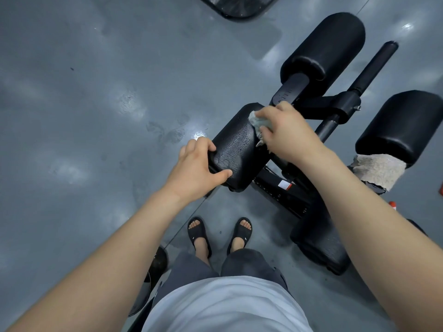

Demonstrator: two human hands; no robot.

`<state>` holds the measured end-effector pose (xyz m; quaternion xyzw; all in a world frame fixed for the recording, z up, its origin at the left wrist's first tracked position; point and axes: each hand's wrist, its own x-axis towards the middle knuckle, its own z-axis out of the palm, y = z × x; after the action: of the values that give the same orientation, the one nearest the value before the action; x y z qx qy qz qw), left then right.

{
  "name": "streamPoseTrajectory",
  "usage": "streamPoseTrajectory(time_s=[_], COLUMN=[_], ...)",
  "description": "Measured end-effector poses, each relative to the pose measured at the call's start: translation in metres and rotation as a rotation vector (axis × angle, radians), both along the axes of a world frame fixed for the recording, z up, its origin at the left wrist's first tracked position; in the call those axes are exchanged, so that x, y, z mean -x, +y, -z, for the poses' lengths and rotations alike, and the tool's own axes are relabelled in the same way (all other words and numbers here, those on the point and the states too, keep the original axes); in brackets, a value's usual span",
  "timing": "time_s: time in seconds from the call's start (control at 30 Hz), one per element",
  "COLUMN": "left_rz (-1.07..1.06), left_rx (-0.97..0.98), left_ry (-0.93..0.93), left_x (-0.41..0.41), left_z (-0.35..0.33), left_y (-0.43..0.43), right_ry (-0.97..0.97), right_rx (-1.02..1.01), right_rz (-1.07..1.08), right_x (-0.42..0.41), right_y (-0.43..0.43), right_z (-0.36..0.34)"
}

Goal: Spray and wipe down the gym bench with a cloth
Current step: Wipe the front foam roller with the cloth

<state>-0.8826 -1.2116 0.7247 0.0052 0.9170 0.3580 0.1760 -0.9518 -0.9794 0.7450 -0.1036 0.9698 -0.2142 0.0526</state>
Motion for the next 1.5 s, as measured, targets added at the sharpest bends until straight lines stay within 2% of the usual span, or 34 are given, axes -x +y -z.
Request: streamPoseTrajectory(time_s=[0.1,0.17,0.43,0.63,0.87,1.1,1.23,1.33,1.4,1.5], left_rz=[-0.022,-0.034,-0.075,-0.081,-0.118,-0.099,-0.165,-0.201,-0.193,-0.173], left_rx=[-0.002,-0.005,-0.034,-0.035,-0.058,-0.077,-0.212,-0.187,-0.162,-0.146], left_ry=[0.033,0.050,0.081,0.095,0.098,0.083,0.053,0.042,0.000,-0.036], left_x=[-0.004,-0.006,-0.011,-0.013,-0.015,-0.014,-0.014,-0.010,-0.008,-0.007], left_z=[0.001,0.003,0.008,0.010,0.011,0.009,0.008,0.007,0.009,0.012], left_y=[0.004,0.005,0.006,0.005,0.003,-0.001,-0.012,-0.019,-0.023,-0.023], right_ry=[0.032,0.022,-0.056,-0.011,-0.061,0.000,-0.050,-0.129,-0.130,-0.010], right_rx=[-0.015,-0.038,0.020,-0.012,0.028,-0.081,-0.077,-0.016,-0.026,-0.089], right_rz=[0.126,0.127,-0.157,0.102,-0.212,0.043,-0.088,-0.204,-0.186,-0.096], right_x=[0.011,0.011,-0.029,-0.016,-0.044,-0.032,-0.053,-0.055,-0.049,-0.043], right_y=[0.003,-0.002,-0.018,-0.015,-0.037,-0.031,-0.046,-0.041,-0.034,-0.031], right_z=[0.002,0.003,0.000,0.000,-0.005,-0.005,-0.005,-0.008,-0.008,-0.006])
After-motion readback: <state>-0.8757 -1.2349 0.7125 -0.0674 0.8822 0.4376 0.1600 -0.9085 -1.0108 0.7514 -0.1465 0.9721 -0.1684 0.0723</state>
